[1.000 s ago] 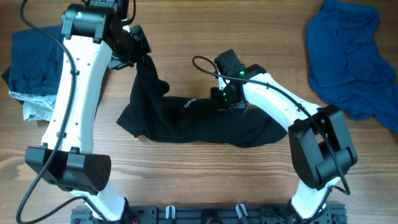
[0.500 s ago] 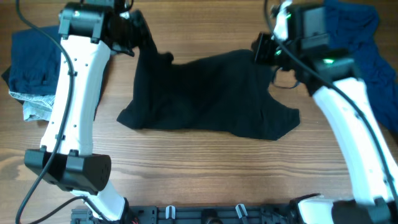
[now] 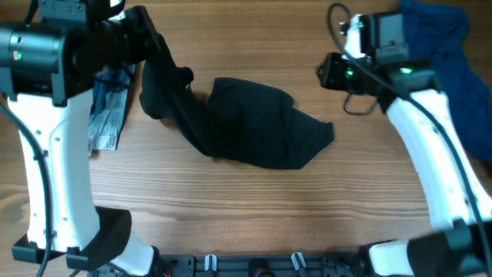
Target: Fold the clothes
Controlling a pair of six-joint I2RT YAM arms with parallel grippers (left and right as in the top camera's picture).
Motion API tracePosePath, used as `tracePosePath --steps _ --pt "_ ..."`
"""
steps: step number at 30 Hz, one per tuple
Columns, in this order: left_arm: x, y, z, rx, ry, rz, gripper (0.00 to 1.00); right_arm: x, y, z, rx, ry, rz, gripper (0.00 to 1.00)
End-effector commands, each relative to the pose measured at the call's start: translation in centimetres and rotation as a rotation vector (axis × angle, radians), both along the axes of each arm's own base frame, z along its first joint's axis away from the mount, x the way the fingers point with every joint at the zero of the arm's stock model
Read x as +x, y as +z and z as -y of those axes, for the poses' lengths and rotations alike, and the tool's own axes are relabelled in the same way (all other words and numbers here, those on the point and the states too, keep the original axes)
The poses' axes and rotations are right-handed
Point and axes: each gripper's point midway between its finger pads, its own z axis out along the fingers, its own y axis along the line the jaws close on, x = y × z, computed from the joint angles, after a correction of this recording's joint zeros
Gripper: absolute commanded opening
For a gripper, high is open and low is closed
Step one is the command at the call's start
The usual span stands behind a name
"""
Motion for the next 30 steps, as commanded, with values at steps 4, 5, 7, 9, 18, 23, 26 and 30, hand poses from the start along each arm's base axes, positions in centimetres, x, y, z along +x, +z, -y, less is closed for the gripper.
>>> tracePosePath --steps 4,5,7,9,18,23,26,30 --pt "0.2 -1.6 -0.3 0.026 -0.002 -0.061 0.04 3.8 -9.2 -7.2 0.045 0.353 -0.007 0.5" --pt "0.0 -1.7 -0.3 0.028 -0.002 -0.071 0.04 4.3 -11.5 -9.8 0.048 0.4 -0.002 0.51" --pt "-0.2 -1.9 -0.4 0.028 0.001 -0.081 0.04 4.9 -13.3 -12.6 0.044 0.449 0.029 0.55" --pt "-0.2 -1.9 -0.4 0.027 0.001 -0.082 0.04 5.3 -14.9 -14.9 0.012 0.476 0.07 0.57" --pt "-0.5 -2.1 -0.4 0.026 0.007 -0.097 0.04 5.6 -17.8 -21.4 -0.123 0.645 0.263 0.84" --pt "-0.7 -2.2 -0.4 0.027 0.007 -0.107 0.04 5.2 -18.6 -21.1 -0.175 0.714 0.267 0.84" --pt "-0.7 -2.2 -0.4 0.027 0.007 -0.106 0.04 4.9 -19.8 -20.4 -0.226 0.74 0.244 0.79" --pt "-0.7 -2.2 -0.5 0.028 0.006 -0.108 0.04 4.0 -21.7 -18.9 -0.319 0.787 0.181 0.68"
